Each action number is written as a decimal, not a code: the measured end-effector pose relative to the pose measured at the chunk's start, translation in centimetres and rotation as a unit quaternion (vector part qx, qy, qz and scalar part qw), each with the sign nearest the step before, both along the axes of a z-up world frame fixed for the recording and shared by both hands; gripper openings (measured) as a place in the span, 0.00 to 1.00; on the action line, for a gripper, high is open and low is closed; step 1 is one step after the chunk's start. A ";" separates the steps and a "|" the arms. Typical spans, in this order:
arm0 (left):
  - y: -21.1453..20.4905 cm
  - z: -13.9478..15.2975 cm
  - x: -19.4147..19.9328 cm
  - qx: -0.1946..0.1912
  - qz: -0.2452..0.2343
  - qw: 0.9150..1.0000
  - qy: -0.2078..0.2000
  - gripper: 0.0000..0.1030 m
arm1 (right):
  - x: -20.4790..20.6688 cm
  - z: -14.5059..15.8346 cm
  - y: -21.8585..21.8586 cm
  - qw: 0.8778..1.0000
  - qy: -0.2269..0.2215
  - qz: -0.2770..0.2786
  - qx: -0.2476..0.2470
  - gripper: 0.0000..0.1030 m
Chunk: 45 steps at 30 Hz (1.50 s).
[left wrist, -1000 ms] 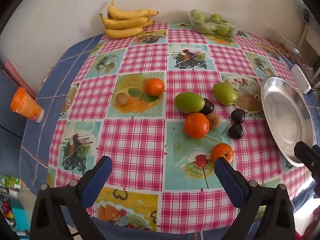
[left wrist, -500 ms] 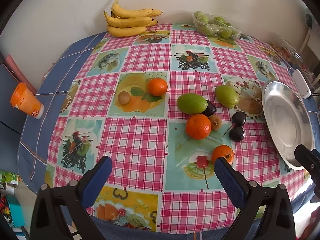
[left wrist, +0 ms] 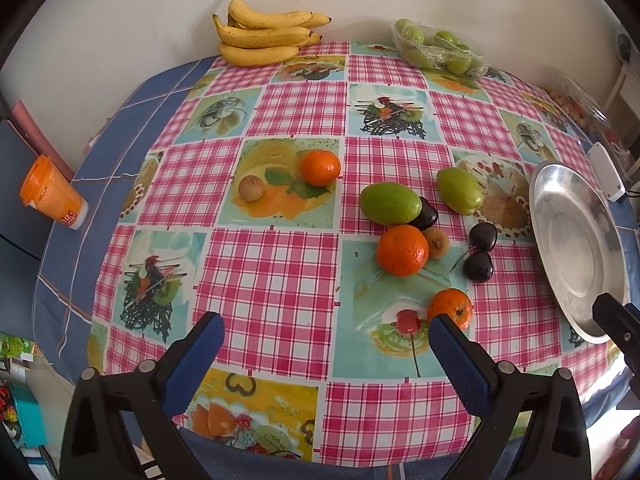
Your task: Organize fruits
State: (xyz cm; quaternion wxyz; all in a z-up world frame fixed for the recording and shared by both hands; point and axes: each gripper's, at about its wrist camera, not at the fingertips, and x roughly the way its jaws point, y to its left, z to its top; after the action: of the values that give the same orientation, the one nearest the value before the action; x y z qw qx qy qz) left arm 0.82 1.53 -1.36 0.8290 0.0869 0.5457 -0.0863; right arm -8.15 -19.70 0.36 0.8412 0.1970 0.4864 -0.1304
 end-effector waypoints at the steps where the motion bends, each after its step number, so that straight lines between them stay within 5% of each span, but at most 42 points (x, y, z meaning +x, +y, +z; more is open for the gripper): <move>1: 0.0 0.0 0.0 0.000 0.001 1.000 0.001 1.00 | 0.0 0.0 0.0 1.000 0.000 0.000 0.000 0.93; 45: 0.6 -0.5 0.2 -0.006 0.014 1.000 0.015 1.00 | 0.1 0.0 0.0 1.000 0.002 0.000 0.001 0.93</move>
State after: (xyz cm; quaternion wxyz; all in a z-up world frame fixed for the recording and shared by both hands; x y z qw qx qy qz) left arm 1.06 2.13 -1.89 0.8226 0.0728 0.5584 -0.0790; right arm -8.02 -19.72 0.32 0.8402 0.1978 0.4879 -0.1299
